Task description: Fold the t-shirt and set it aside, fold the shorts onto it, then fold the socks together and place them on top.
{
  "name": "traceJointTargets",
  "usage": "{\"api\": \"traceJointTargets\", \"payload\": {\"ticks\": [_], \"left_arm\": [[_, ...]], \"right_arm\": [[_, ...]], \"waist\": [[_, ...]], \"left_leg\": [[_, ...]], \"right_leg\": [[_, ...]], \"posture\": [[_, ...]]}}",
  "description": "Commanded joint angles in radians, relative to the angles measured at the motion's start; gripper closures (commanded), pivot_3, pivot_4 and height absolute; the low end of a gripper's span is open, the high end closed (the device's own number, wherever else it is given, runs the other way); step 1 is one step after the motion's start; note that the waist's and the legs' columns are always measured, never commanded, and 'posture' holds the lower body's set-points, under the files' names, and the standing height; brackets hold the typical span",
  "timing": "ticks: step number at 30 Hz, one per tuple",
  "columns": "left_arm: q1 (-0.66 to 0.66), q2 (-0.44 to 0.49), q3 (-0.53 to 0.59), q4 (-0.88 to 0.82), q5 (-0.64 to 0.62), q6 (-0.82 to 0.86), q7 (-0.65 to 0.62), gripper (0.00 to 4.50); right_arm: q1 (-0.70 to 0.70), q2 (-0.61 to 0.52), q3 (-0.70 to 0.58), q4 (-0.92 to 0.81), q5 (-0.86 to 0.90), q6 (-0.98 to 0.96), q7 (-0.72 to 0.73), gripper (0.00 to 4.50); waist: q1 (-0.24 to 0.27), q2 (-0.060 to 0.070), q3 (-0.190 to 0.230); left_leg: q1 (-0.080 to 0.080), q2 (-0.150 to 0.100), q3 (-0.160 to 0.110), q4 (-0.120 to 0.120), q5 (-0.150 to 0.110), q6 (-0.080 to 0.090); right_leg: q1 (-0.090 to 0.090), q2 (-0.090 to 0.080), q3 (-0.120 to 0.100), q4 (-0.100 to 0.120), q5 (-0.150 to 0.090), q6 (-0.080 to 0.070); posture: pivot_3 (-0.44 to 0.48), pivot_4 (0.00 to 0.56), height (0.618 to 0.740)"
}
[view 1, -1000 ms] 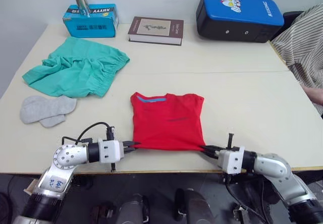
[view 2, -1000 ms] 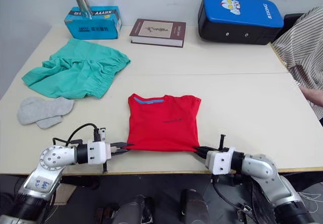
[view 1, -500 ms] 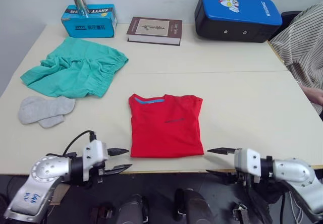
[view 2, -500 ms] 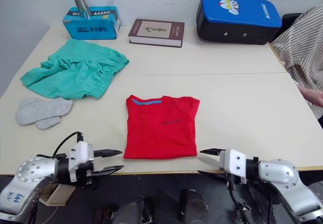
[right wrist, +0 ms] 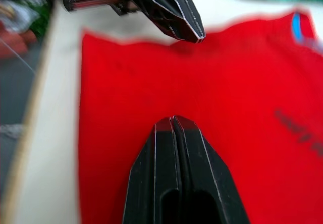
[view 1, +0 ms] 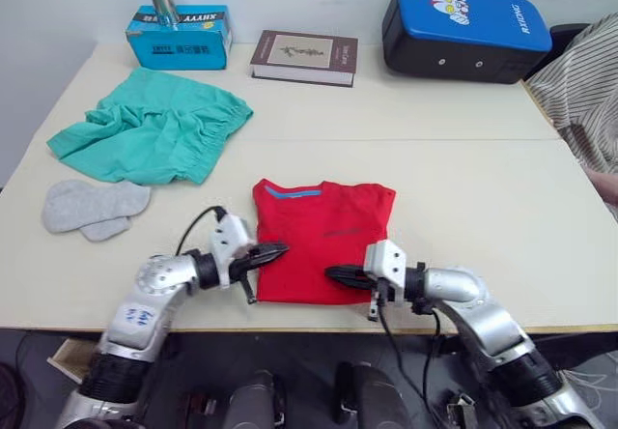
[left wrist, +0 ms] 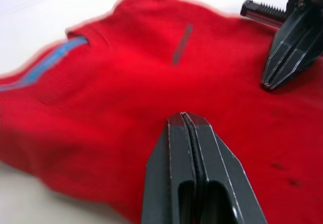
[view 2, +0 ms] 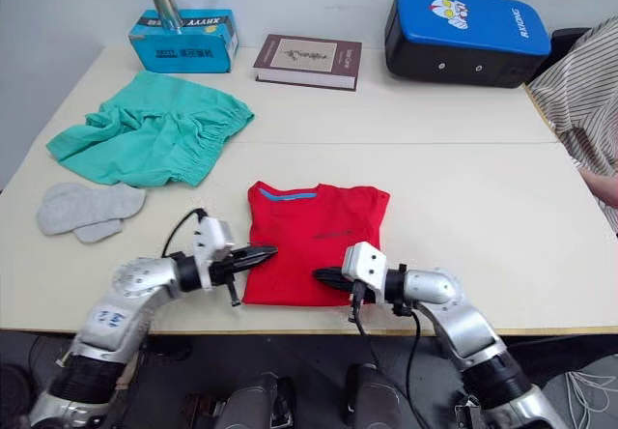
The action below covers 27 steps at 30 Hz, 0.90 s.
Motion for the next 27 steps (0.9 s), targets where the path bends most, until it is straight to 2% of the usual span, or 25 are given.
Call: {"api": "traceJointTargets", "payload": {"ticks": [1,5,9,12,18,20,22,25,27], "left_arm": [[0.025,-0.030,0.028,0.026,0.066,-0.013,0.106,4.50],[0.086,-0.050,0.115,0.086,0.017,-0.047,0.118,4.50],[0.091,-0.030,0.138,0.131,0.028,-0.113,0.088,4.50],[0.067,-0.019,0.165,0.130,-0.005,-0.146,0.047,4.50],[-0.012,-0.011,0.203,0.080,-0.098,-0.148,-0.047,4.50],[-0.064,-0.021,0.194,0.074,-0.110,-0.129,-0.058,4.50],[-0.111,-0.039,0.156,0.094,-0.093,-0.116,-0.066,4.50],[-0.157,-0.035,0.061,0.192,0.025,-0.174,-0.088,4.50],[-0.182,-0.042,0.037,0.273,0.070,-0.210,-0.082,4.50]], "right_arm": [[-0.014,0.044,-0.111,0.111,-0.023,-0.019,-0.131,4.47],[0.009,0.089,-0.278,0.201,0.079,0.026,-0.198,4.47],[-0.001,0.081,-0.332,0.276,0.057,0.020,-0.225,4.47],[-0.036,0.084,-0.357,0.228,0.091,0.028,-0.210,4.47],[-0.110,0.104,-0.281,0.032,0.149,0.107,-0.094,4.47],[-0.143,0.120,-0.243,0.015,0.140,0.137,-0.079,4.47],[-0.179,0.144,-0.193,0.043,0.103,0.138,-0.069,4.47],[-0.221,0.178,-0.123,0.146,0.023,0.051,-0.045,4.47],[-0.248,0.200,-0.100,0.244,-0.015,0.006,-0.041,4.47]], "waist": [[0.000,-0.002,-0.001],[0.001,-0.002,-0.004],[-0.001,0.003,-0.015],[-0.002,0.005,-0.016],[-0.020,0.007,-0.014],[-0.021,0.007,-0.014],[-0.022,0.007,-0.014],[-0.021,0.007,-0.014],[-0.022,0.007,-0.014]], "left_leg": [[0.001,0.000,0.000,0.000,0.000,0.000],[0.002,0.002,-0.002,0.000,0.000,-0.001],[0.003,0.002,-0.002,0.000,0.000,0.000],[0.004,0.002,-0.002,-0.001,-0.001,0.000],[0.001,0.003,-0.002,-0.002,-0.001,-0.002],[0.001,0.004,-0.002,-0.002,-0.001,-0.003],[0.001,0.004,-0.002,-0.002,-0.001,-0.003],[0.001,0.002,-0.002,-0.002,0.000,-0.002],[0.001,0.000,-0.001,-0.002,0.000,-0.001]], "right_leg": [[0.001,-0.001,0.001,0.000,0.000,0.000],[0.002,-0.004,0.001,0.000,0.000,0.000],[0.003,-0.004,0.002,0.000,0.000,-0.001],[0.003,-0.004,0.001,0.000,0.000,-0.001],[0.000,-0.004,0.001,0.001,-0.001,-0.002],[0.000,-0.003,0.001,0.001,-0.001,-0.002],[0.000,-0.002,0.001,0.001,-0.001,-0.002],[0.000,0.000,0.000,0.001,-0.001,-0.002],[0.000,0.001,0.000,0.003,-0.001,-0.002]], "posture": [[0.000,0.150,0.740],[0.000,0.150,0.740],[0.000,0.150,0.740],[0.000,0.150,0.740],[0.000,0.150,0.740],[0.000,0.150,0.740],[0.000,0.150,0.740],[0.000,0.150,0.740],[0.000,0.150,0.740]]}}
